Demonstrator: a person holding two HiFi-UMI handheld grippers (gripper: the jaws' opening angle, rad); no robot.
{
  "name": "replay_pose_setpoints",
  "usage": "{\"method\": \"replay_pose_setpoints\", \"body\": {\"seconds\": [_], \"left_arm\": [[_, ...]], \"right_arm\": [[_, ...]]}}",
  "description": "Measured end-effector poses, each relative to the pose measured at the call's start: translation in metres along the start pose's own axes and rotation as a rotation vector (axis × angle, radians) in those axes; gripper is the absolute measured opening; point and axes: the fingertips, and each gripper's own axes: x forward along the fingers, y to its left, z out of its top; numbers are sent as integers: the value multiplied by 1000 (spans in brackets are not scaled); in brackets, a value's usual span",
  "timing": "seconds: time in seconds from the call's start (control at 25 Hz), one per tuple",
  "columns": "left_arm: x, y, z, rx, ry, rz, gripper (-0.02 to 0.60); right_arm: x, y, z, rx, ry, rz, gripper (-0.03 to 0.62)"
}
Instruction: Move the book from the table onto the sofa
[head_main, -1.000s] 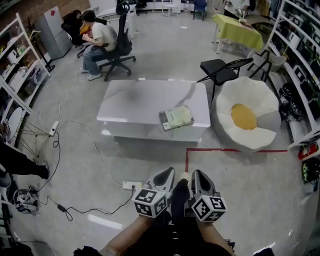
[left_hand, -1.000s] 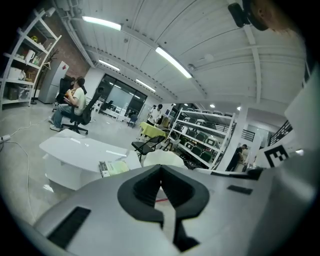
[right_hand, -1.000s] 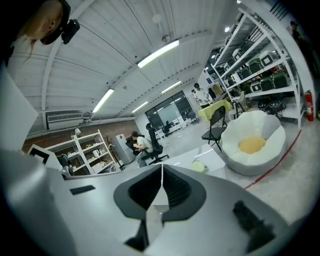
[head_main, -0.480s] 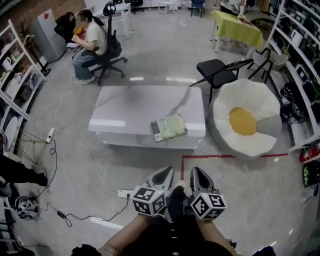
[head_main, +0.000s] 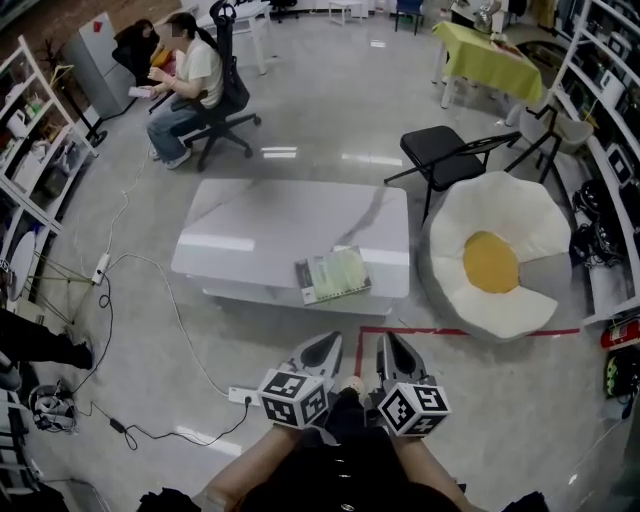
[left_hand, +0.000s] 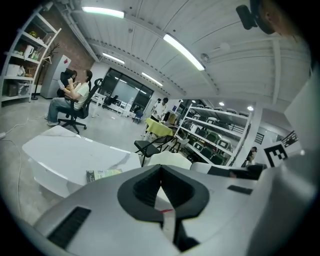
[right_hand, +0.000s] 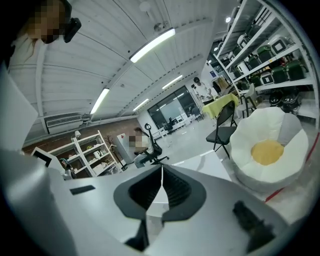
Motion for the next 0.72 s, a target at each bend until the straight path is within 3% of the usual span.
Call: {"method": "replay_pose_setpoints", "body": {"seconds": [0.2,0.36,0.52,0.72], "left_arm": [[28,12,17,-11,-20,42,9],[37,42,26,-8,-37,95,9],[39,75,27,-21,-27,144,9],[43,119,19,-32,-14,183,9]], "right_arm": [[38,-6,13,-20,38,73,6],[73,-2,1,11,102,130,6],[100,5,-24,118,211,179,8],[136,3,-57,271,269,202,34]]}}
